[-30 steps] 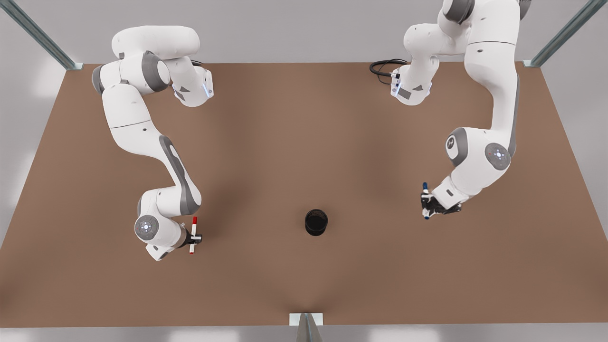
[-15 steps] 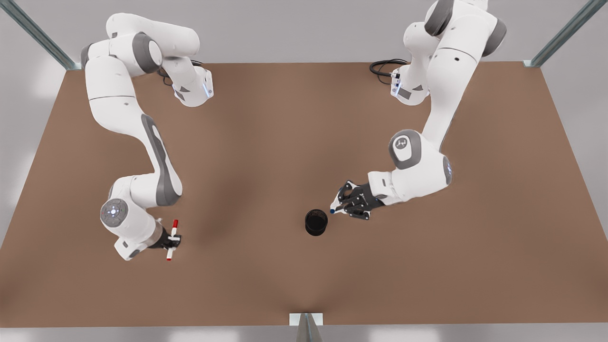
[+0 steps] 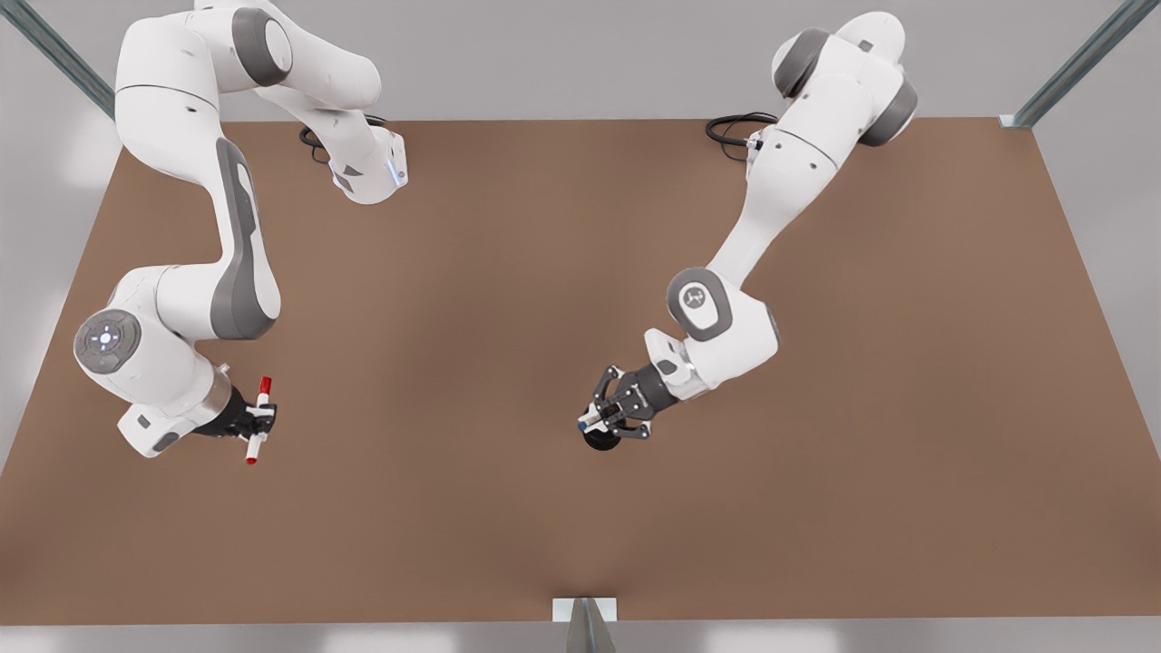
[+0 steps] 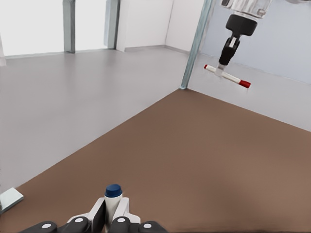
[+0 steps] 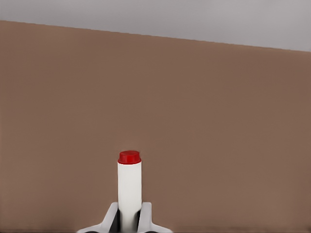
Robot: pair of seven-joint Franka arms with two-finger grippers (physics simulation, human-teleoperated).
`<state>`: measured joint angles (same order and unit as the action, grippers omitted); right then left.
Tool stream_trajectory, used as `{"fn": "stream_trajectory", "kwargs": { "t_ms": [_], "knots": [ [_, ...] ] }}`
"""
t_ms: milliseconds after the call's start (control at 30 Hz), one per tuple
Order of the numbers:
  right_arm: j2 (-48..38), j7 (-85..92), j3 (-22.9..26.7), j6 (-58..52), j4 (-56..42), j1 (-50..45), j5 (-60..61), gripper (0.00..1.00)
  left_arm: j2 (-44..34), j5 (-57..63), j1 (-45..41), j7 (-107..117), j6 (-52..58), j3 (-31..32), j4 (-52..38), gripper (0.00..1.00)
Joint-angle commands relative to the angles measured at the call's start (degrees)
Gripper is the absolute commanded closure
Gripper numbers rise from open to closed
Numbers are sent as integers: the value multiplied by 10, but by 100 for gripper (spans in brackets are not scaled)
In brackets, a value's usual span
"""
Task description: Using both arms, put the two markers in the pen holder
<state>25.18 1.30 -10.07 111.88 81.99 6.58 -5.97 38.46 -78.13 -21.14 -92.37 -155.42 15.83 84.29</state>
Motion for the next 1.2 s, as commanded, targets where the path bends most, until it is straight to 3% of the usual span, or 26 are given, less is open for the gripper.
{"fn": "stream_trajectory", "kwargs": {
  "t_ms": [0,433,467,500,633,700,733,800,933,1000,1067,1167],
  "knots": [
    [0,36,0,-17,-1,-1,-5,77,6,-17,0,-356,-21,0,0,79],
    [4,37,-1,-7,-1,-4,-5,77,12,-62,-22,-374,-40,1,32,79],
    [4,37,-1,-7,-1,-4,-5,77,13,-72,-18,-374,-37,1,33,24],
    [4,37,-1,-7,-1,-4,-5,77,13,-74,-17,-373,-36,2,34,0],
    [4,38,-2,-6,-1,-4,-5,77,5,-73,-11,-367,-34,0,44,0],
    [3,34,-6,-6,-3,-9,-6,77,-39,-65,63,-357,35,-2,86,0],
    [3,31,-18,4,-5,-12,-5,77,-48,-19,122,-356,100,-3,108,0],
    [3,-5,-21,38,-10,-54,-6,77,-52,208,234,-149,235,-4,98,0],
    [34,-99,-21,165,-46,-152,-7,77,-117,612,257,378,384,-13,15,0],
    [60,-105,-21,283,-61,-191,-5,77,-160,689,258,698,500,-14,-20,0],
    [83,-143,-20,377,-68,-239,-7,77,-218,783,259,878,604,-26,-25,0],
    [112,-146,-14,460,-97,-271,-21,77,-251,789,251,901,616,-86,-46,0]
  ]
}}
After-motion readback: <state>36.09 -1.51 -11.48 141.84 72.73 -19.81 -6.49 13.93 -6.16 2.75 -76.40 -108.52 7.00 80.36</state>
